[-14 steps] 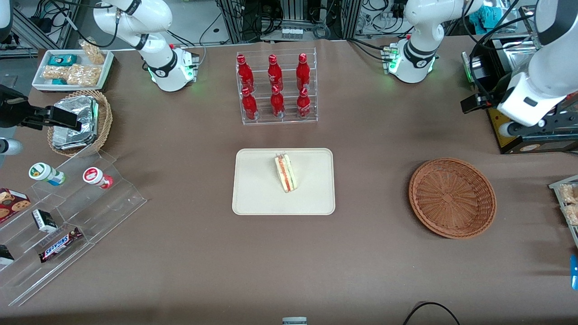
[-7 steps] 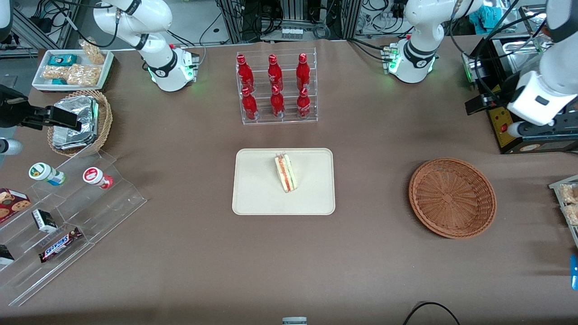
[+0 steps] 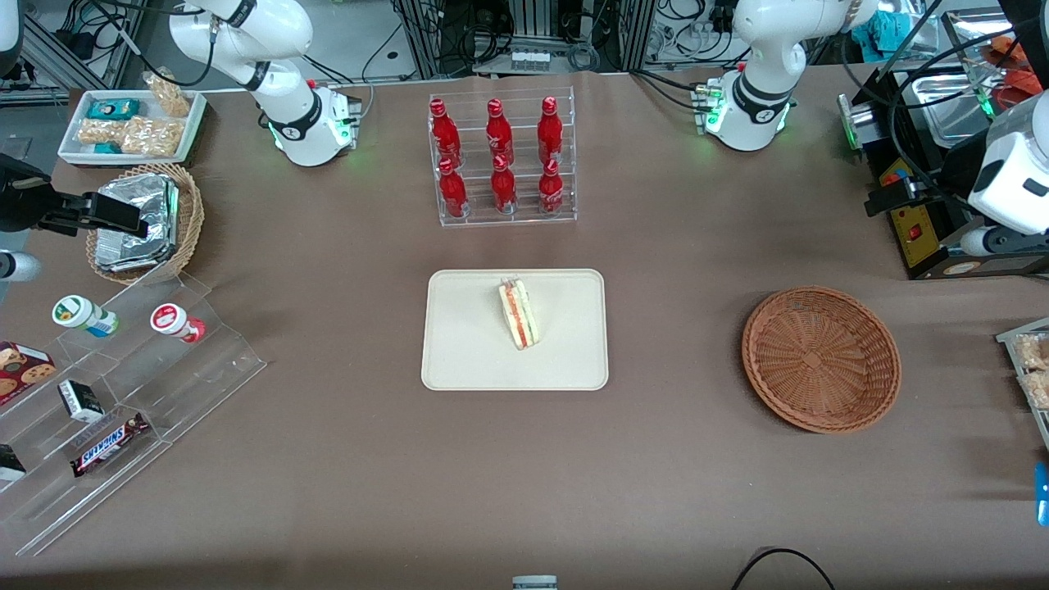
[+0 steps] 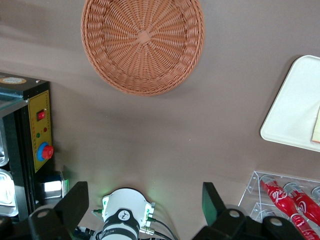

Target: Place sandwich from basket to tray

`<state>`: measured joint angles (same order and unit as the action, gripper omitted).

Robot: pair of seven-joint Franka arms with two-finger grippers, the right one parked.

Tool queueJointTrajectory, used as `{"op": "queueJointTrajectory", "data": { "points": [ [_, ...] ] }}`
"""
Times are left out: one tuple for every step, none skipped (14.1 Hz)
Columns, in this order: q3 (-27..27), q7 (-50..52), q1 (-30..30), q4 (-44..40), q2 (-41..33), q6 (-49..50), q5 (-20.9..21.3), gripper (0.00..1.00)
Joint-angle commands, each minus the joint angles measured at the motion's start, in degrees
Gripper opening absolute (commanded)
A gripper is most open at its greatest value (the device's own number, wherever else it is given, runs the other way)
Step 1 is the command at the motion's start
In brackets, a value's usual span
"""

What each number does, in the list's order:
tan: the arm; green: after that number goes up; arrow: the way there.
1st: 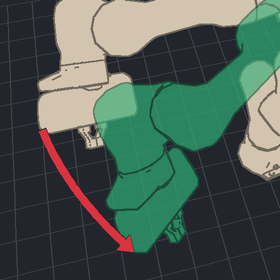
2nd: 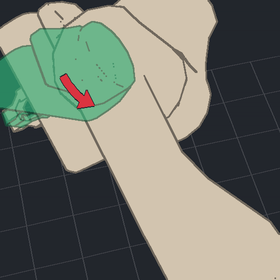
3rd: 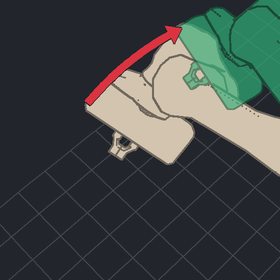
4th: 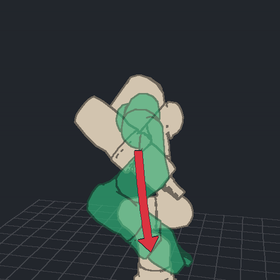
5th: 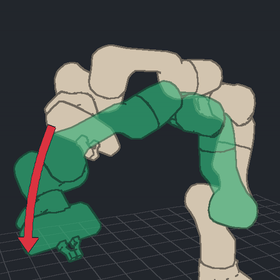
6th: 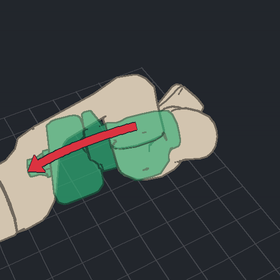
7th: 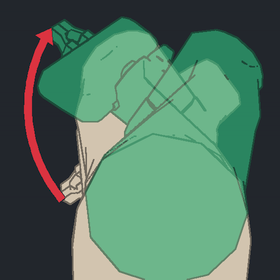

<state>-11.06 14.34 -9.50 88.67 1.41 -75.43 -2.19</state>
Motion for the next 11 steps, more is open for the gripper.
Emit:
{"op": "queueJointTrajectory", "data": {
  "points": [
    [0.25,0.25,0.88,-2.71,2.02,-0.06,-0.27,1.00],
    [-0.02,0.25,1.41,-2.97,2.37,-0.07,-0.01,1.00],
    [-0.10,0.25,2.46,-3.76,3.07,-0.07,1.56,1.00],
    [-0.37,0.34,4.29,-4.38,3.86,-0.16,4.80,1.00],
    [-0.46,0.69,6.49,-4.38,4.04,-0.24,7.35,1.00],
    [-0.37,0.60,7.12,-4.38,3.87,-0.59,7.29,1.00],
    [-0.28,0.60,7.12,-4.30,3.69,-0.86,7.20,1.00],
    [-0.28,0.60,7.21,-4.38,3.95,-0.95,7.29,1.00],
    [-0.28,0.69,7.30,-4.47,4.39,-0.95,7.20,1.00],
    [-0.28,0.95,7.30,-4.56,4.74,-0.95,7.20,1.00],
    [-0.28,1.65,7.30,-4.56,4.83,-0.95,7.29,1.00]
  ]
}}
